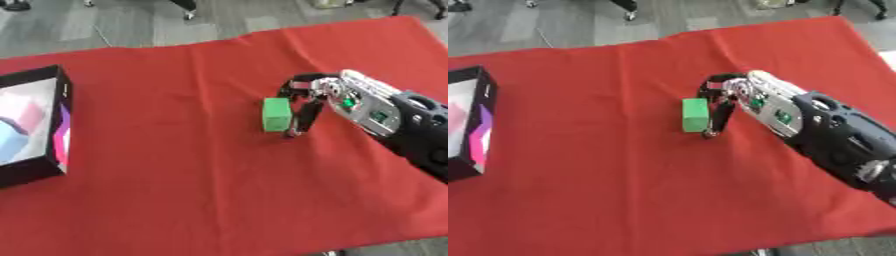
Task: Pick up the objects with one hand, pass them to the other hand, and then place them into the box on the other side of the table.
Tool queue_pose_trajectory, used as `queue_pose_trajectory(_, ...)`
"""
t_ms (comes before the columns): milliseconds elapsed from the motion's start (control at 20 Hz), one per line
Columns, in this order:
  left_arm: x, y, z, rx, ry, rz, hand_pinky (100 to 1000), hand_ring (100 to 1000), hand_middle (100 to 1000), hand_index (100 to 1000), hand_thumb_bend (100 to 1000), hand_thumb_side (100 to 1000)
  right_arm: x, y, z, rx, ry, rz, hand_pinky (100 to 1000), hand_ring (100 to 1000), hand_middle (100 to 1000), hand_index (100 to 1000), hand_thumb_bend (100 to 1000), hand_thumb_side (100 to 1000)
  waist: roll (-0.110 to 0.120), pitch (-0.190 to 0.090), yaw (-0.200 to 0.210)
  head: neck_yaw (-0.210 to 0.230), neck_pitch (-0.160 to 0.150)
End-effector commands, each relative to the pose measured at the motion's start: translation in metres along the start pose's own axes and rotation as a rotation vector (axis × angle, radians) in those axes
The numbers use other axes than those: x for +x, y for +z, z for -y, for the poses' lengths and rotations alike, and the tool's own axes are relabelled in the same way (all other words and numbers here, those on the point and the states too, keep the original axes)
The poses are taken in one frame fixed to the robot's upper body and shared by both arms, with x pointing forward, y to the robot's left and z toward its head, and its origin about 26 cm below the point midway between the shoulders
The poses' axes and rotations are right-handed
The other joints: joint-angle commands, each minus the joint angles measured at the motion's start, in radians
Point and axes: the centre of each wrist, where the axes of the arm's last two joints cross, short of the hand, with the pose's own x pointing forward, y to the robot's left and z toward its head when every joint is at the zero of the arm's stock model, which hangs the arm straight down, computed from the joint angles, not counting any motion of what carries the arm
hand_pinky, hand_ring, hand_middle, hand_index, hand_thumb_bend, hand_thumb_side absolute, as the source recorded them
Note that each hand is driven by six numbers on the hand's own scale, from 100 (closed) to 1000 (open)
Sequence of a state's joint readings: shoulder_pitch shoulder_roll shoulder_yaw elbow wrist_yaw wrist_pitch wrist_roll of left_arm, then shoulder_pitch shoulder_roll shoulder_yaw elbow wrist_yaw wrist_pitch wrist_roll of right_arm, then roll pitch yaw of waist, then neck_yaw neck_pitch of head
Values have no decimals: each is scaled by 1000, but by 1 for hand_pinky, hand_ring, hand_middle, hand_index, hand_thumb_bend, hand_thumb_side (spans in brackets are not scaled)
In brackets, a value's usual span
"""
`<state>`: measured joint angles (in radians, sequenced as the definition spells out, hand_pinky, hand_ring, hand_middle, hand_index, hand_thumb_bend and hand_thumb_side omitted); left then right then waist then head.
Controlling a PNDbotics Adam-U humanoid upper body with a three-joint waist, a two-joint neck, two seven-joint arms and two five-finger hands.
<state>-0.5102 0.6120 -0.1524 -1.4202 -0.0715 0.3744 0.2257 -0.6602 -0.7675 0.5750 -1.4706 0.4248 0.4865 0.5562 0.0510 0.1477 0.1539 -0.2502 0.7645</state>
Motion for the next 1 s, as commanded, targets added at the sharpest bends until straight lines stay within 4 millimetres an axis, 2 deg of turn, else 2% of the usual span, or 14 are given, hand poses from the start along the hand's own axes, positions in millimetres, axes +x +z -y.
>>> queue_pose_trajectory(50, 7, -1, -9, 20, -11, 24, 824, 721, 651, 736, 425, 624, 0, 5, 12, -34, 0, 5, 917, 859, 734, 798, 494, 100, 11, 4, 1, -3, 5)
queue_pose_trajectory(500, 7, -2, -9, 19, -13, 20, 825, 723, 650, 736, 422, 625, 2, 6, 15, -51, -11, 10, 913, 849, 720, 786, 508, 107, 10, 5, 1, -3, 5)
queue_pose_trajectory(650, 7, -2, -8, 19, -15, 19, 825, 723, 650, 736, 420, 626, 2, 7, 15, -57, -10, 10, 913, 846, 717, 783, 486, 110, 9, 6, 2, -3, 5)
queue_pose_trajectory(900, 7, -2, -8, 20, -14, 21, 826, 723, 649, 736, 418, 627, 1, 9, 14, -69, -8, 2, 909, 821, 681, 752, 383, 100, 8, 9, 5, -4, 5)
queue_pose_trajectory(1000, 8, -2, -8, 20, -12, 22, 826, 723, 649, 735, 417, 627, 0, 9, 14, -72, -9, -4, 903, 788, 614, 705, 299, 100, 7, 10, 6, -4, 5)
